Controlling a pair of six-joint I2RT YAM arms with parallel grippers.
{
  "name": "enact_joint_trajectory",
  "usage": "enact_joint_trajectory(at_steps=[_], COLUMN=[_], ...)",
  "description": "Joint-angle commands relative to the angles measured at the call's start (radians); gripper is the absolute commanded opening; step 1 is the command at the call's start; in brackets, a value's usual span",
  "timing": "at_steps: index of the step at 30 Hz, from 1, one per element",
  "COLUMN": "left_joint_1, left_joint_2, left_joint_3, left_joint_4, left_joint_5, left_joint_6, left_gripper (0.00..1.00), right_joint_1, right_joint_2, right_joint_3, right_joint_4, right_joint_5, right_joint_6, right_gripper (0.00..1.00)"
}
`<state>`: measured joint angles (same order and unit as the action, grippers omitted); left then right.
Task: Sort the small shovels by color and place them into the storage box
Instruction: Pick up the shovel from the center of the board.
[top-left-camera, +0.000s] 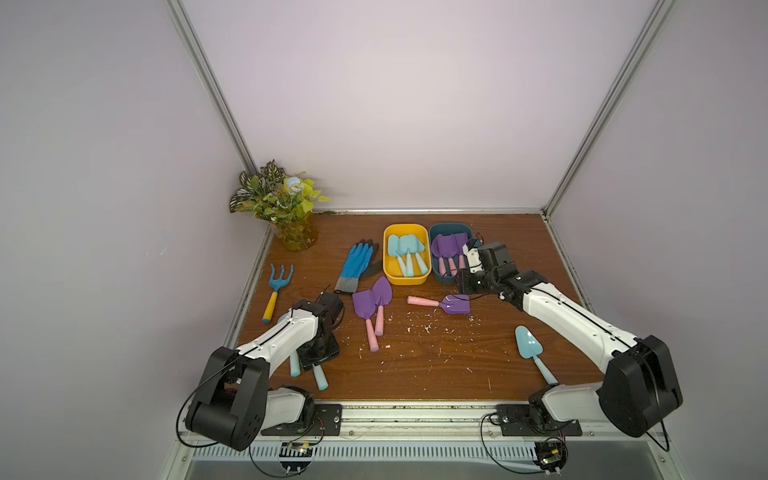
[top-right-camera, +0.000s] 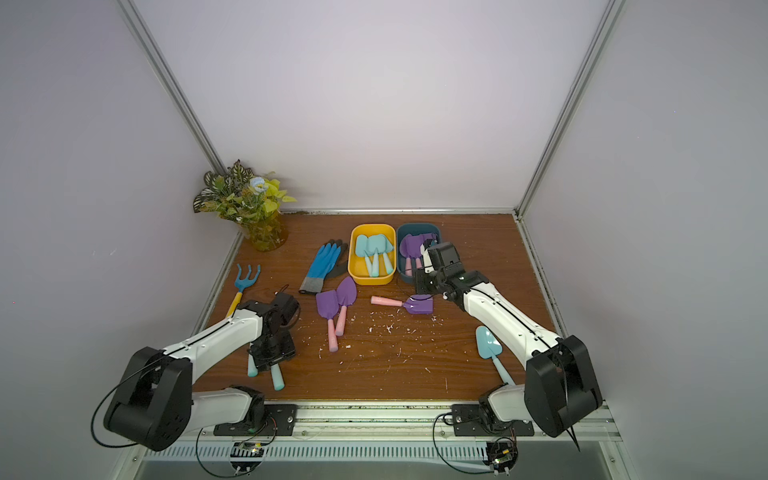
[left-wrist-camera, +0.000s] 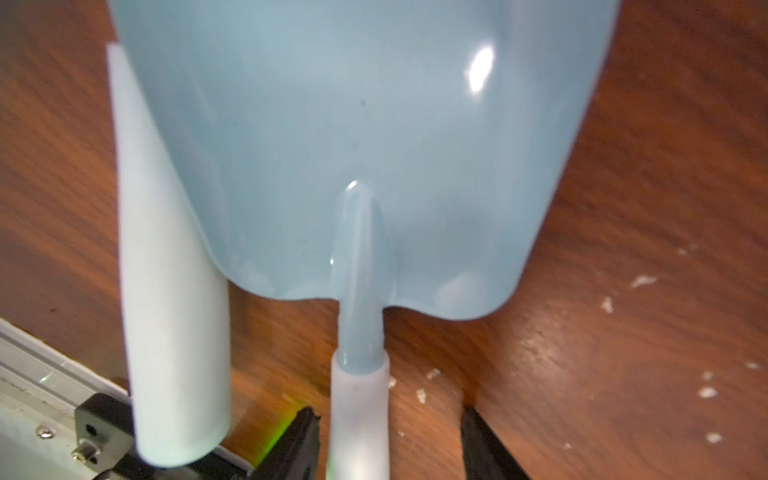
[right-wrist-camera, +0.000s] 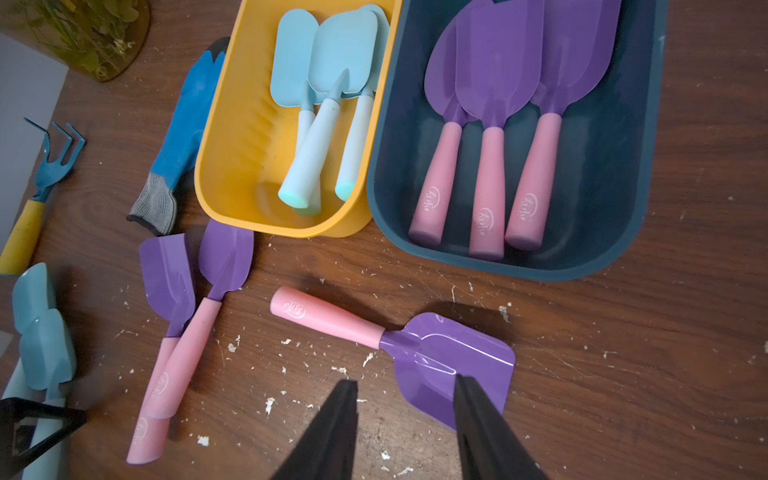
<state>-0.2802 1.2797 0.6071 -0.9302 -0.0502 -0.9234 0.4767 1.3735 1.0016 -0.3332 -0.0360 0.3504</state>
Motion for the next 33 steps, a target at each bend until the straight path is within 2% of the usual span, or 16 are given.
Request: enact_joint_trajectory(at_steps=[1,9,16,26,33], left_joint_1=[0.009,-0.029,-0.074,-0.080,-0.082], left_joint_2=[-0.031,-0.049,-0.066,-0.093,-0.138], left_joint_3=[-0.027,-0.061,-0.075,-0.072,-0.010], left_joint_4=[-0.021,-0.019,-0.019,-0.011,-0.010], left_joint_5=[0.041,0.053,0.052,0.038,0.025], left_joint_6=[-0.008,-0.042,-0.080,-0.080,-0.055], left_gripper=[0.53,0.51,0.43,0.26,0.14], right_joint_1=[0.003,0.003,0.003,0.005,0.009], right_joint_2=[-0.014,-0.011,-0.009,-0.014,-0.035], right_joint_3=[-0.002,-0.001,-0.003,0.011,0.038], right_joint_4=[0.022,0.021,0.019,0.000,-0.028], right_joint_5=[-0.023,-0.030,-0.033,-0.037,-0.018], right_joint_6=[-0.005,-0.005,-0.004,0.010,0.029], right_gripper=[0.44,0.44,0.43,0.41,0.40])
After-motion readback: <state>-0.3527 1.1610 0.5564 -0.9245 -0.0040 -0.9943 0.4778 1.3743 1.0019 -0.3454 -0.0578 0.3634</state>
